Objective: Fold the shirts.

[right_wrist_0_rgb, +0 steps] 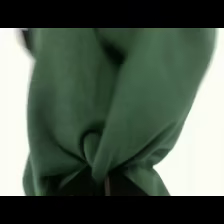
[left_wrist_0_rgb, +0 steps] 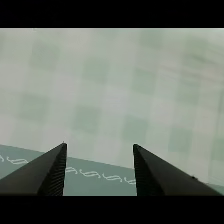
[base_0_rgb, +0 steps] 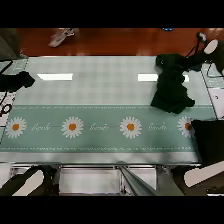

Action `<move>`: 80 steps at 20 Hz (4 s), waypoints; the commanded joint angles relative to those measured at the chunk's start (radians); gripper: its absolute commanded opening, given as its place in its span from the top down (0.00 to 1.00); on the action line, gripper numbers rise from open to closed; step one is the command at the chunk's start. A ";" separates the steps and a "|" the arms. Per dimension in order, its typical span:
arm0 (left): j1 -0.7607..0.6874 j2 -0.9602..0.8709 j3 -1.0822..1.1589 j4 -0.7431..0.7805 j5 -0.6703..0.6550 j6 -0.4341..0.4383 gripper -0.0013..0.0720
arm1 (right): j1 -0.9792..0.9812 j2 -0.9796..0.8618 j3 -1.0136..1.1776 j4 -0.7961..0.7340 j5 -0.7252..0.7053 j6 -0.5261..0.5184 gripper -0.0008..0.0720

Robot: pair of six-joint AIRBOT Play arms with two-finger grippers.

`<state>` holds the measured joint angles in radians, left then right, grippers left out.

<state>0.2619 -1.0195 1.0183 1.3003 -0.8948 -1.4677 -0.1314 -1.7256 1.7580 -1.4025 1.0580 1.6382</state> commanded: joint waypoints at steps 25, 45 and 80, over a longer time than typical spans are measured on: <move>-0.071 0.400 -0.023 -0.035 -0.127 0.023 0.29 | 0.977 0.215 -0.027 0.041 0.171 -0.058 0.95; 0.076 -0.059 -0.382 -0.494 -0.270 0.263 0.29 | 0.300 0.914 -1.162 0.224 0.015 0.132 0.43; -0.106 -0.477 -0.203 -0.612 -0.310 0.357 0.95 | 0.553 0.613 -1.354 0.867 -0.315 -0.231 0.51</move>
<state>0.1570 -1.4956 0.8146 0.6880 -1.2030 -1.1107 0.4164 -1.0039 0.3618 -0.6952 0.7547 1.5772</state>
